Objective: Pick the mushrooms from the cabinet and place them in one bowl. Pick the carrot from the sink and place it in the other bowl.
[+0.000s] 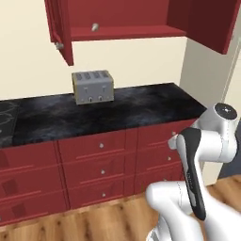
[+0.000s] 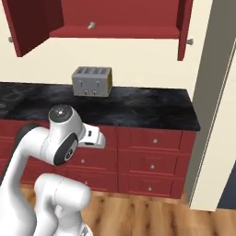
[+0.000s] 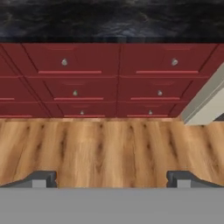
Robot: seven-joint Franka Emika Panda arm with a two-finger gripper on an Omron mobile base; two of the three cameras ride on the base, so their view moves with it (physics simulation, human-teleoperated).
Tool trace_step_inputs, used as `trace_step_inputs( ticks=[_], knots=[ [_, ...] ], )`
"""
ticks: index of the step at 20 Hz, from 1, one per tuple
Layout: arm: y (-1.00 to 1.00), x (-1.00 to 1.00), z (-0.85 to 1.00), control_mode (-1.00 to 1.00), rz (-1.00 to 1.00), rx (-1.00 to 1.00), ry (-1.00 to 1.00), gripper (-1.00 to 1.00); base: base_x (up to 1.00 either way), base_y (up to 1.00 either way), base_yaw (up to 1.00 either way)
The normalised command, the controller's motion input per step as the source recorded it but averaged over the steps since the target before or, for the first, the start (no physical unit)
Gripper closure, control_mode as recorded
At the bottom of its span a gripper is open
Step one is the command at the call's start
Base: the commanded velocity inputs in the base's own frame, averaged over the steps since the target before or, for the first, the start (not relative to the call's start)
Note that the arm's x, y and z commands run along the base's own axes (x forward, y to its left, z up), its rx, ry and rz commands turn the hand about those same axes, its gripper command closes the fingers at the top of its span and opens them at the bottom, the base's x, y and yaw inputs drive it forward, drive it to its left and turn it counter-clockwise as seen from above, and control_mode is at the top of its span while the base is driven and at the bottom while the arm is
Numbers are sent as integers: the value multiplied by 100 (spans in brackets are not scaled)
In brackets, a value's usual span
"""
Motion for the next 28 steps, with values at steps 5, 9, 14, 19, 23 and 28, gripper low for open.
trace_step_inputs(
  ticks=[5,9,14,19,23,28],
  knots=[
    [0,0,0,100,0,0,0,-100,92,-4,2],
    [0,0,0,100,0,0,0,-100,89,1,0],
    [0,0,0,100,0,0,0,-100,73,-19,1],
    [0,0,0,100,0,0,0,-100,83,-1,0],
    [0,0,0,100,0,0,0,-100,73,1,-2],
    [17,14,27,-100,-7,1,0,-100,21,0,-1]
  ],
)
